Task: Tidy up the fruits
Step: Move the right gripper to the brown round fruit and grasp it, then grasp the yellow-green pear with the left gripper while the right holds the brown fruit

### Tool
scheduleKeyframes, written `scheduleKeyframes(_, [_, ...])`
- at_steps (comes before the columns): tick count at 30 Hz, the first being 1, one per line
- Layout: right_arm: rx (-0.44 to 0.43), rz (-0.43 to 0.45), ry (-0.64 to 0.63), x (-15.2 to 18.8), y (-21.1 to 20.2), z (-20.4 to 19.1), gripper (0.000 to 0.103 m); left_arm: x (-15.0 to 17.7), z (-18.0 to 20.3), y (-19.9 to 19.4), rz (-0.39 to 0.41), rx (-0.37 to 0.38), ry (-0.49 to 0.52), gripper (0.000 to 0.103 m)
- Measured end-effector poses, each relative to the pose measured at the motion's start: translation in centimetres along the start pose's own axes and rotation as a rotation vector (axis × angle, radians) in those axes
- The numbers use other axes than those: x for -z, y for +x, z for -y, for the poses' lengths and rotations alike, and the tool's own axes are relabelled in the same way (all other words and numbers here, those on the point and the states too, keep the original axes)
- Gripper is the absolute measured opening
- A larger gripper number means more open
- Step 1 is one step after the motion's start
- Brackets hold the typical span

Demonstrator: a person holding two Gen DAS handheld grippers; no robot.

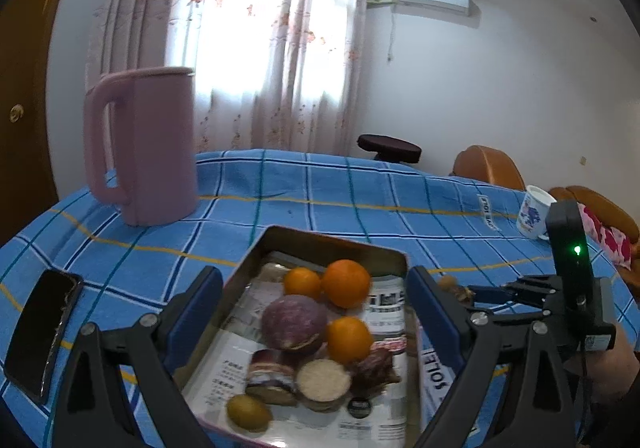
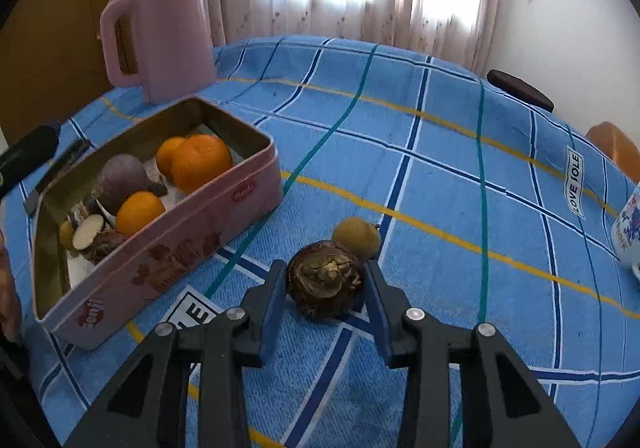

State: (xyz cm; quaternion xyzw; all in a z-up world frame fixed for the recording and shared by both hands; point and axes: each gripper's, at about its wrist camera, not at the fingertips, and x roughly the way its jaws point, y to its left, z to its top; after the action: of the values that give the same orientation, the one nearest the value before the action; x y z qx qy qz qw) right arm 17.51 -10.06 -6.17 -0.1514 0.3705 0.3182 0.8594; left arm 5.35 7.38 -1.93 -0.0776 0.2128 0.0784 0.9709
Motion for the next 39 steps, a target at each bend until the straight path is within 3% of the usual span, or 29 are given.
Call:
scheduleKeyframes(4, [0.029,0.048,0.032,0.6,-1.6,1.3,0.04,-0.3,2.3,0.2,-0.007,0.037,0.035,0.095])
scheduleKeyframes(11, [0.174,0.09,0.081,1.4,-3.2,5.4,0.04,-0.4,8.5,2.3,-0.056,0.093,0.141,0.095])
scheduleKeyframes(14, [0.204,0.102,0.104,1.7,-3.9,7.1,0.04,-0.5,10.6,4.1,-0.104,0.11,0.171,0.09])
scheduleKeyframes(26, [0.178,0.139,0.151,2.3,-4.8,9.1,0.04,0.2,15.1,10.1,-0.284,0.136,0.246,0.068])
scheduleKeyframes(32, [0.179,0.159,0.151,2.5,-5.2,9.0,0.04,0.8,15.2,12.3,-0.359,0.146,0.226,0.049])
scheduleKeyframes(38, [0.185,0.16,0.135,2.5,-5.2,8.7,0.04,0.9,15.2,14.0,-0.422,0.145,0.22,0.046])
scheduleKeyframes(39, [0.184,0.16,0.136,2.5,-5.1,8.8,0.04,1.0,15.1,14.2,-0.437,0.15,0.212,0.038])
